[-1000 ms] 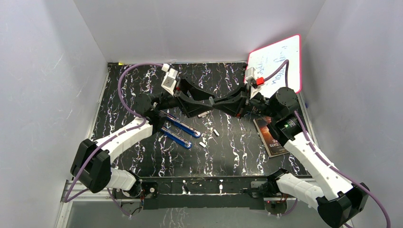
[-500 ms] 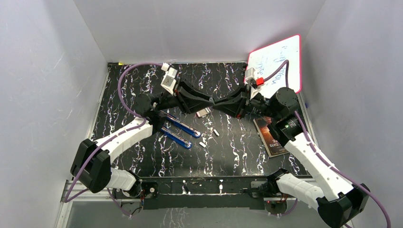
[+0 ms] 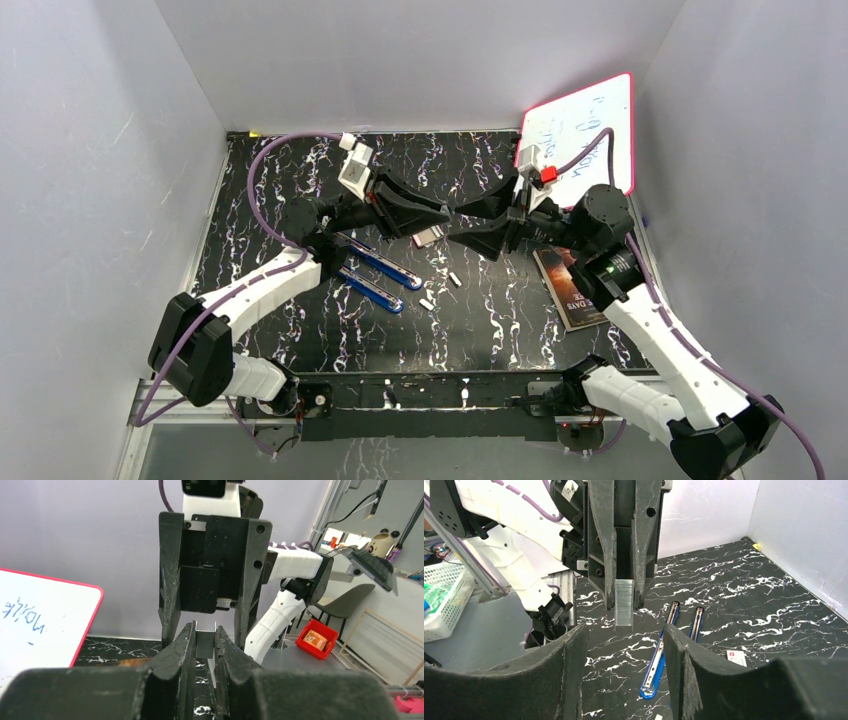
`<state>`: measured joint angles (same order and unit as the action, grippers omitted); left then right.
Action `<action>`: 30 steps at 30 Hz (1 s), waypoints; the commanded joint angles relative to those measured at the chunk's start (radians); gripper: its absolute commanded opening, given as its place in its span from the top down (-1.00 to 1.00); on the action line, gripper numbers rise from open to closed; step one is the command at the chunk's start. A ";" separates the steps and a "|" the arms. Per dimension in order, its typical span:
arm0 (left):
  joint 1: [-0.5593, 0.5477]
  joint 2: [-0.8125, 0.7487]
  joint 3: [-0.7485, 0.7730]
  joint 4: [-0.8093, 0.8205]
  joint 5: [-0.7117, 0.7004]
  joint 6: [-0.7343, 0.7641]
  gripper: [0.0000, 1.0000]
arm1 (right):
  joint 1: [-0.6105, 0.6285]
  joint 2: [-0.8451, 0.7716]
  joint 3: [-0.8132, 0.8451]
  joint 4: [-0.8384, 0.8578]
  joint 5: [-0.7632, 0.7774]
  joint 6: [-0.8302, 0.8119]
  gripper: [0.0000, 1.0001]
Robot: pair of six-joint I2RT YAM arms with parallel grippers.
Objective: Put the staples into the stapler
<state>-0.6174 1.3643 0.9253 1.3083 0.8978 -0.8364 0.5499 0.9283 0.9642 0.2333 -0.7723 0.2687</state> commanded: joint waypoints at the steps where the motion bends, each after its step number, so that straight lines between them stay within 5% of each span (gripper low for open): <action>1: -0.004 -0.050 0.024 0.088 0.051 0.082 1.00 | -0.003 -0.055 0.084 -0.097 0.080 -0.085 -0.31; 7: -0.005 -0.159 0.029 -0.543 0.044 0.534 1.00 | -0.003 -0.174 -0.001 -0.076 0.655 -0.036 -0.40; 10: -0.009 -0.197 0.049 -0.913 -0.012 0.871 1.00 | -0.004 -0.164 0.003 -0.177 0.997 -0.003 -0.41; 13: -0.019 -0.193 0.072 -1.209 -0.060 1.130 1.00 | -0.004 -0.092 0.025 -0.323 1.179 0.041 -0.42; 20: -0.054 -0.111 0.054 -1.665 -0.021 1.630 1.00 | -0.004 -0.042 -0.051 -0.296 1.146 0.102 -0.42; 30: -0.189 0.088 0.071 -1.791 -0.282 1.783 1.00 | -0.013 -0.055 -0.070 -0.305 1.145 0.097 -0.42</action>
<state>-0.7677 1.3998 0.9749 -0.3885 0.7090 0.8196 0.5434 0.9043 0.8848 -0.1234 0.3424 0.3470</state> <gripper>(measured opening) 0.120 0.710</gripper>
